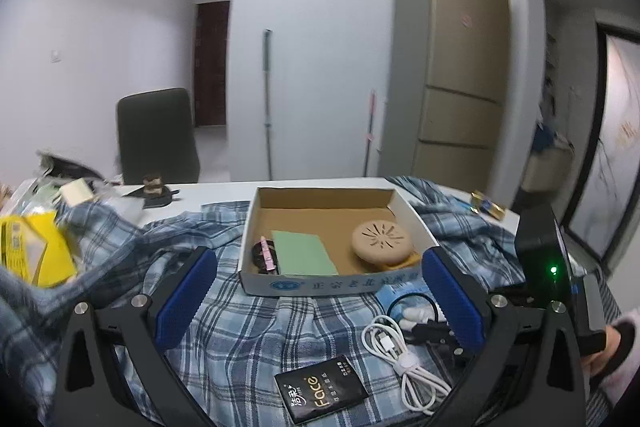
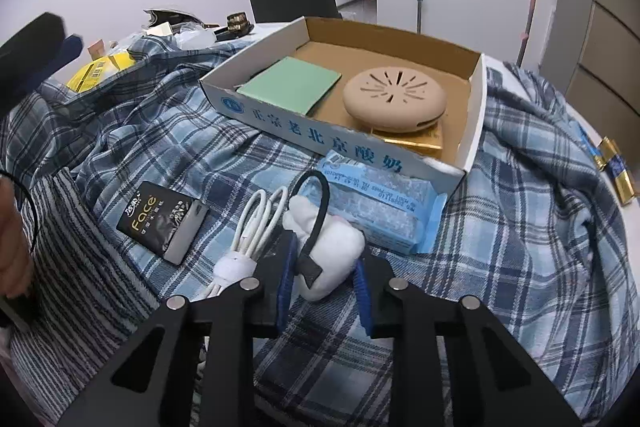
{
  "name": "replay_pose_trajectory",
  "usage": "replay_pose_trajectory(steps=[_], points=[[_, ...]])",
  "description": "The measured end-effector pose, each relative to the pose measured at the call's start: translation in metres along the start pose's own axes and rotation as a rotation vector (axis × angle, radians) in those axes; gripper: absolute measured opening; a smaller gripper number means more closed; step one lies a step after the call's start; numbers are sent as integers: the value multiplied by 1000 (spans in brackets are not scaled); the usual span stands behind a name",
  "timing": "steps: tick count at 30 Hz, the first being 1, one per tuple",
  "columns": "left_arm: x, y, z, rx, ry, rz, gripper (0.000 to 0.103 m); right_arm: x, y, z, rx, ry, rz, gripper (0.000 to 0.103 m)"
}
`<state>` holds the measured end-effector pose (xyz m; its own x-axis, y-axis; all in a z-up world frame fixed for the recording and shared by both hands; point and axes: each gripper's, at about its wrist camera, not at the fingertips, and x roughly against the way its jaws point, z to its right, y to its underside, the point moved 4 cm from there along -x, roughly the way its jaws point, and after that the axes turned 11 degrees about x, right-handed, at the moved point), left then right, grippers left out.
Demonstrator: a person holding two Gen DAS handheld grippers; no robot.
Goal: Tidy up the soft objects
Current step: 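Grasp the white earphones with the right gripper while left grasps the black Face tissue pack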
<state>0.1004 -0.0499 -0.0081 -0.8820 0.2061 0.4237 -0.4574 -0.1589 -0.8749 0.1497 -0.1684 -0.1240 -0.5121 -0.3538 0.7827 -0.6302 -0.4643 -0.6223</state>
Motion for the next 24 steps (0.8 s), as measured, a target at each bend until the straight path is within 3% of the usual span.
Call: replay_pose_trajectory(steps=[4, 9, 13, 17, 20, 24], points=[[0, -3, 1, -14, -12, -43, 103, 15, -4, 2, -3, 10, 76, 25], [-11, 12, 1, 6, -15, -212, 103, 43, -12, 10, -26, 46, 209, 25], [-28, 32, -5, 114, -48, -362, 103, 54, -18, 13, -42, 86, 261, 25], [-49, 57, -8, 143, -106, -476, 103, 65, -20, 11, -22, 141, 304, 25], [-59, 72, -11, 163, -113, -535, 103, 68, -19, 11, -15, 146, 314, 25], [-65, 81, -14, 149, -141, -553, 100, 71, -17, 12, -19, 148, 320, 25]])
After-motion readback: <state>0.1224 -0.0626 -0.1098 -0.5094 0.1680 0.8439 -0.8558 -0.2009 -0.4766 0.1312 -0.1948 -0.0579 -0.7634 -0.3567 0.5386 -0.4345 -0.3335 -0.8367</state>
